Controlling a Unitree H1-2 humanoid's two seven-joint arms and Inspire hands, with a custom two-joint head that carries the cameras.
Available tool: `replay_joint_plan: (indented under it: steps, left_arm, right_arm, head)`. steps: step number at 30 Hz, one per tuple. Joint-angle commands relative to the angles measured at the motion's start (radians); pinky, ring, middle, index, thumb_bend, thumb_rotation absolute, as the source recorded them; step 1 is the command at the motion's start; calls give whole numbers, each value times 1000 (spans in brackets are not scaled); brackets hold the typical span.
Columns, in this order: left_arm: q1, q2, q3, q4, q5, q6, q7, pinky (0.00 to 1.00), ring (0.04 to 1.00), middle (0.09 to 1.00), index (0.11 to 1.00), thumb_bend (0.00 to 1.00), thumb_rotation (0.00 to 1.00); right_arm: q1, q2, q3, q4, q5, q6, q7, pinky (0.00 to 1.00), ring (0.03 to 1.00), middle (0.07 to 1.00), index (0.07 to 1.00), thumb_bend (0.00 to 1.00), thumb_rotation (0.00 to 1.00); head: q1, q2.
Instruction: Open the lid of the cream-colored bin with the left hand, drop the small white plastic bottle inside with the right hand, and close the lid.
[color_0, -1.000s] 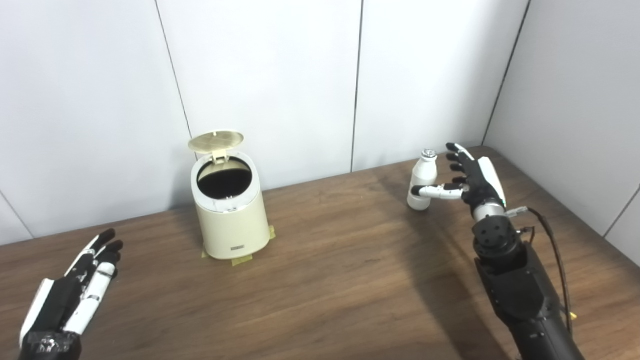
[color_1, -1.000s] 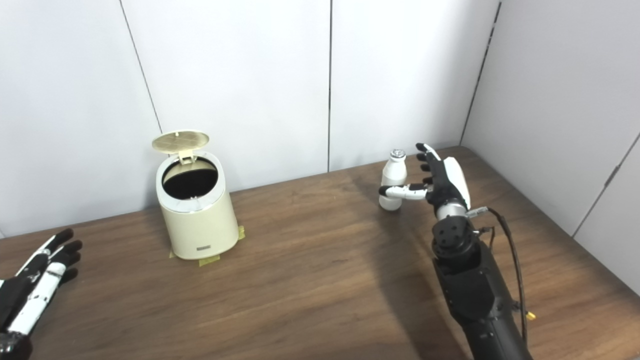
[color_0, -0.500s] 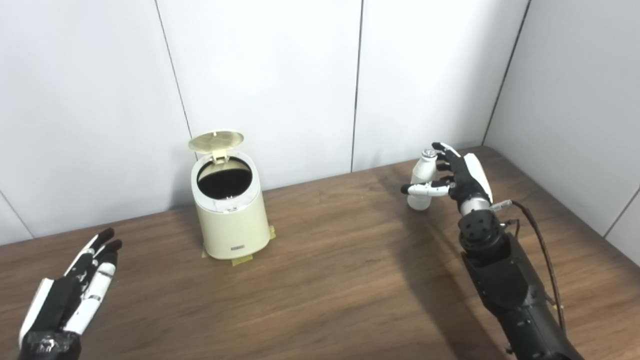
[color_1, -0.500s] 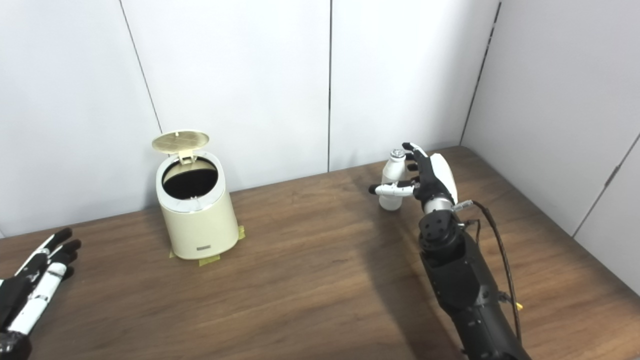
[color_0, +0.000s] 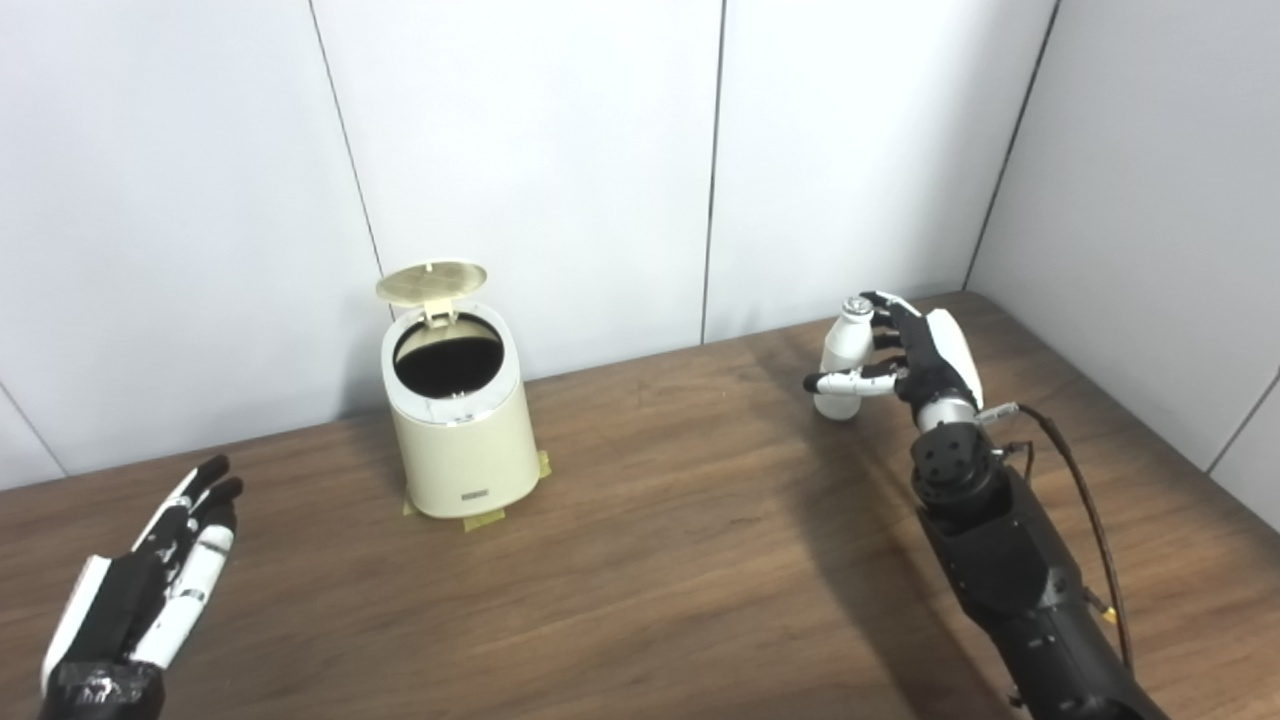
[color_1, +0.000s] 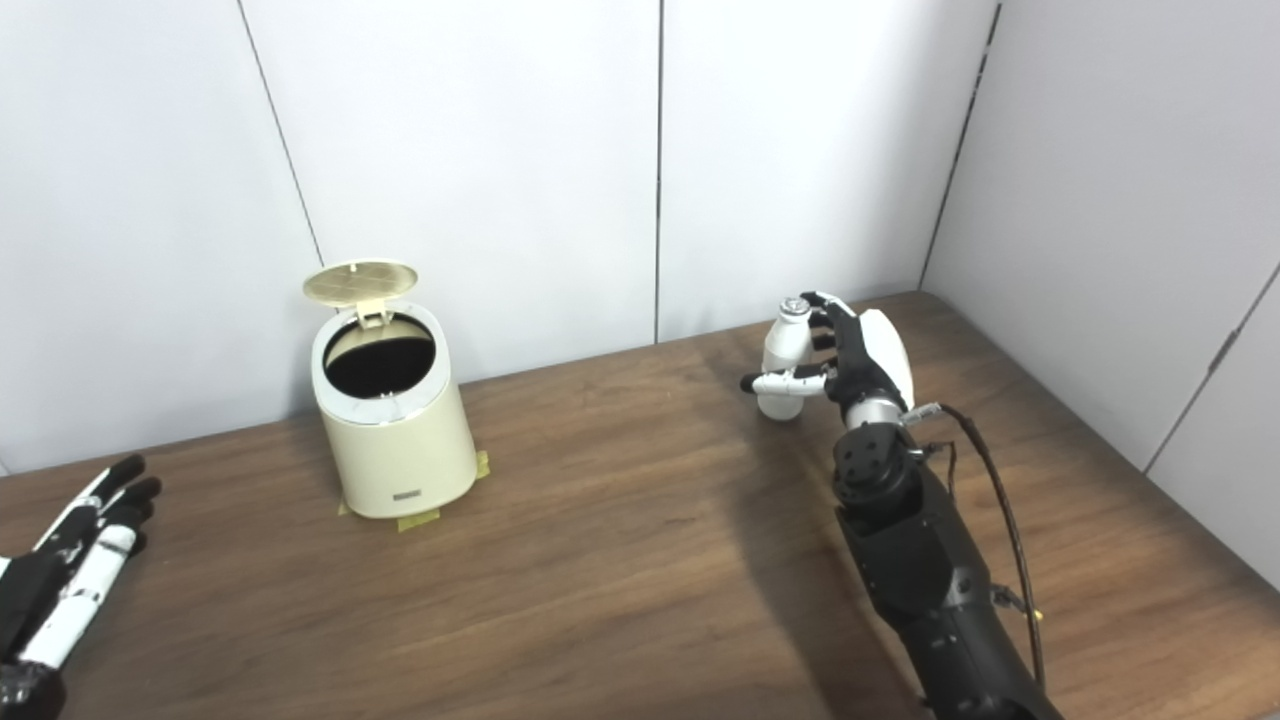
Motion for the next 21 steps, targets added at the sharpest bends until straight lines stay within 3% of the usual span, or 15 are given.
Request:
replay_joint_plan:
  steps: [1, 5, 10, 18, 21]
  left_arm:
    - [-40, 16, 4, -38, 6, -2, -3, 962, 961, 940, 995, 163, 684]
    - [-37, 13, 6, -39, 2, -2, 0, 965, 960, 941, 991, 165, 674]
    - [-34, 16, 7, -36, 4, -2, 0, 964, 959, 937, 988, 184, 665]
    - [-30, 15, 11, -45, 1, -1, 0, 951, 953, 937, 979, 175, 657]
    - [-29, 15, 11, -47, -2, -2, -1, 944, 949, 935, 973, 169, 655]
  right_arm:
    - [-48, -34, -8, -21, -13, -37, -24, 659, 767, 801, 821, 819, 137]
    - [-48, -36, -7, -10, -14, -42, -28, 626, 752, 804, 821, 811, 129]
    - [-49, -37, 1, 18, -12, -69, -33, 658, 771, 804, 807, 816, 122]
    - [-55, -46, 36, 88, -41, -139, -72, 663, 732, 750, 732, 820, 59]
    - [-61, -43, 34, 121, -34, -163, -83, 624, 691, 724, 717, 820, 54]
  head:
    - [0, 1]
    - [0, 1]
    - [1, 4]
    - [1, 8]
    - [4, 10]
